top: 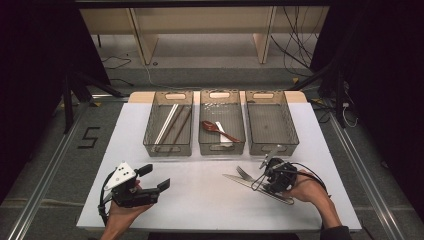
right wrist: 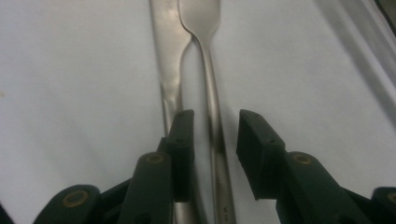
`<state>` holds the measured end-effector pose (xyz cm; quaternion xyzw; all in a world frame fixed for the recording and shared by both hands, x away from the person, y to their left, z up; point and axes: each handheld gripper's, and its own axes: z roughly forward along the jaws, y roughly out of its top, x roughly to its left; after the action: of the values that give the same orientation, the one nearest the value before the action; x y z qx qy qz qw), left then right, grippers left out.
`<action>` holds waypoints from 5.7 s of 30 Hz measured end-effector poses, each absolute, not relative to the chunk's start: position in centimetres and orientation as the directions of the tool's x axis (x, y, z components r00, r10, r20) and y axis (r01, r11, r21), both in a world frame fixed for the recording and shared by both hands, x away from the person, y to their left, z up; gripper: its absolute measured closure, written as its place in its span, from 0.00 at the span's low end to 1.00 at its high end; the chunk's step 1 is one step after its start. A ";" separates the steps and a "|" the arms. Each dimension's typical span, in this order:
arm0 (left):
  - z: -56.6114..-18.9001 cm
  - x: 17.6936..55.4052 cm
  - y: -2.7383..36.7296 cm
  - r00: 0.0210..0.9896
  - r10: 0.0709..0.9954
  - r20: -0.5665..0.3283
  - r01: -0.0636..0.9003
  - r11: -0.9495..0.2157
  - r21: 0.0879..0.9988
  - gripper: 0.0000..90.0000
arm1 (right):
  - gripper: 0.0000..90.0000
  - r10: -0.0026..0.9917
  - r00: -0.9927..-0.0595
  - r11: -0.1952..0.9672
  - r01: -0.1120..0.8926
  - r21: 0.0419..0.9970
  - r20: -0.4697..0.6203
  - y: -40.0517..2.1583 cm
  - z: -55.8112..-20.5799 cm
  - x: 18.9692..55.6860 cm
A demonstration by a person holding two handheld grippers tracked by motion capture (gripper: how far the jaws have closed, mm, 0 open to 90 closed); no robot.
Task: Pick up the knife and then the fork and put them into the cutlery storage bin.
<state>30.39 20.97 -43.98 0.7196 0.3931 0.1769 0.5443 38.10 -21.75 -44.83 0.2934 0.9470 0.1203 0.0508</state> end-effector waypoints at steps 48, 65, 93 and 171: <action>-43.9 30.4 21.0 0.630 0.757 -0.173 0.372 -0.099 0.923 0.18 | 0.89 0.488 -0.873 0.862 0.478 0.171 -0.018 -19.0 -45.0 37.0; -43.9 30.4 21.0 0.630 0.757 -0.172 0.370 -0.098 0.924 0.18 | 0.89 0.501 -0.866 0.838 0.486 0.247 0.005 -19.3 -43.8 36.9; -43.9 30.4 21.1 0.628 0.758 -0.177 0.372 -0.092 0.924 0.18 | 0.89 0.564 -0.825 0.764 0.539 0.354 0.039 -20.6 -41.7 38.2; -44.0 30.4 21.2 0.627 0.758 -0.180 0.366 -0.082 0.927 0.18 | 0.89 0.878 -0.474 0.360 0.753 0.551 0.074 -24.3 -35.5 52.5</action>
<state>30.39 21.16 -43.96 0.7138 0.3935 0.1776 0.5514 52.48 -24.27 -35.47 0.4995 0.8162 0.2657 0.1170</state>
